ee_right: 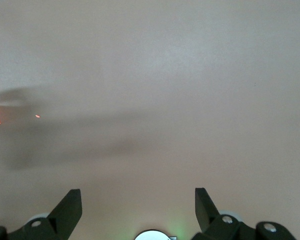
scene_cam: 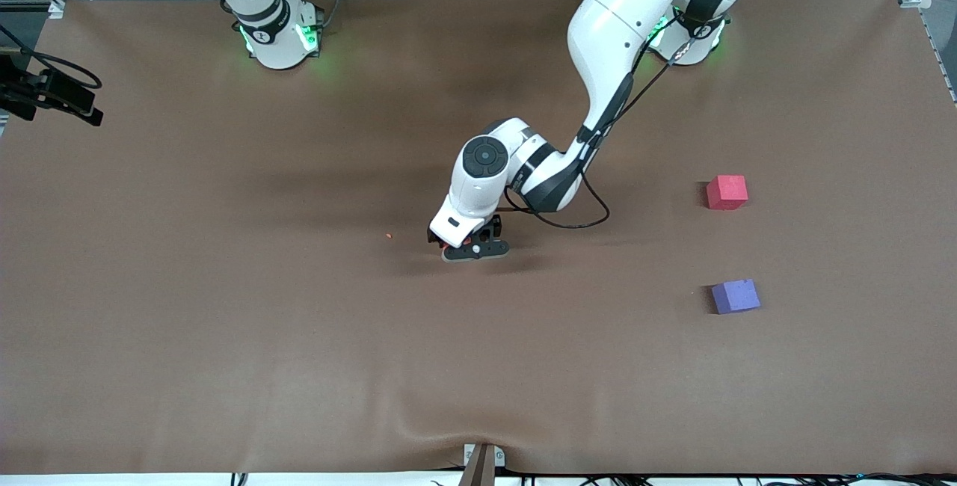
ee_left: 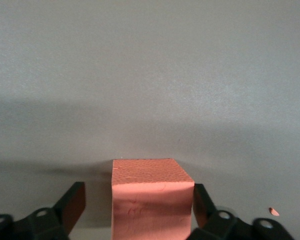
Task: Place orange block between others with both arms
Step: 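Grasp the orange block with the left gripper while the right gripper retracts, then carry the orange block with the left gripper toward the pink and blue blocks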
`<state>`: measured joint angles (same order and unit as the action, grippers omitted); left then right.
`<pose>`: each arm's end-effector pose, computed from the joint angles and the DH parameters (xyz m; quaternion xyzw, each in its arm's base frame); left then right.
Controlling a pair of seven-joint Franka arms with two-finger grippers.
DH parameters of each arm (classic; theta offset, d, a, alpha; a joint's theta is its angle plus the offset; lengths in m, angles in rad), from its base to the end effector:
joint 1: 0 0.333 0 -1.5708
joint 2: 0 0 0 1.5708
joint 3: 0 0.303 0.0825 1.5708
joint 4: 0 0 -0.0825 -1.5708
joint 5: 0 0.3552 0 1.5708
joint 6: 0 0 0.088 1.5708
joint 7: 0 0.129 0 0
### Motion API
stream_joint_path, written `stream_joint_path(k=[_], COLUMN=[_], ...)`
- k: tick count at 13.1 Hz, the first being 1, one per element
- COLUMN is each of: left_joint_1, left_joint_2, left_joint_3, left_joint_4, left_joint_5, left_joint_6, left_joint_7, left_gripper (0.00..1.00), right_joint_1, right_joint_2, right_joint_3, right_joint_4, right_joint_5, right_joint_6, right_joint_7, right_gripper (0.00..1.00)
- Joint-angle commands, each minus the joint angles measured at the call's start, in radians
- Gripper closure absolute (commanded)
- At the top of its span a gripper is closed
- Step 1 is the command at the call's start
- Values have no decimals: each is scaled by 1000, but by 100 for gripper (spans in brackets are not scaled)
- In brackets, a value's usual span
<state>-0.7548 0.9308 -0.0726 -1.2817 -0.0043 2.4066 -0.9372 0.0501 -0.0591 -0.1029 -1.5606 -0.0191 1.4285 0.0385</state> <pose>0.5089 -0.5340 0.1928 0.9921 0.0733 0.0397 0.0941 0.4906 -0.0302 0.6120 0.9982 -0.0464 -0.0367 0.0062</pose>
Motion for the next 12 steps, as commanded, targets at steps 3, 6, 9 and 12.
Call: stream_joint_path(k=[3,6,9,12], left_joint_1=[-28,-17,44,139], left_joint_2=[26,10,-47,-163], left_joint_3=[10,13,22,20], left_joint_4=[30,22,15,10], left_joint_5=[-3,1,9,12], left_joint_6=[11,2,-15,-154], left_joint_7=[-20,-17,-15,9], left_gripper=[59,100,100,100], right_joint_1=[-15,-16,-16,-15], right_joint_2=[1,2,4,4], right_joint_3=[5,5,5,5], right_joint_4=[25,25,25,25], right_joint_5=[-19,-5,-4,-4], right_joint_6=[-10,-7,-8,-7], right_joint_7=[-3,1,1,1], right_gripper=[0,0,0,0])
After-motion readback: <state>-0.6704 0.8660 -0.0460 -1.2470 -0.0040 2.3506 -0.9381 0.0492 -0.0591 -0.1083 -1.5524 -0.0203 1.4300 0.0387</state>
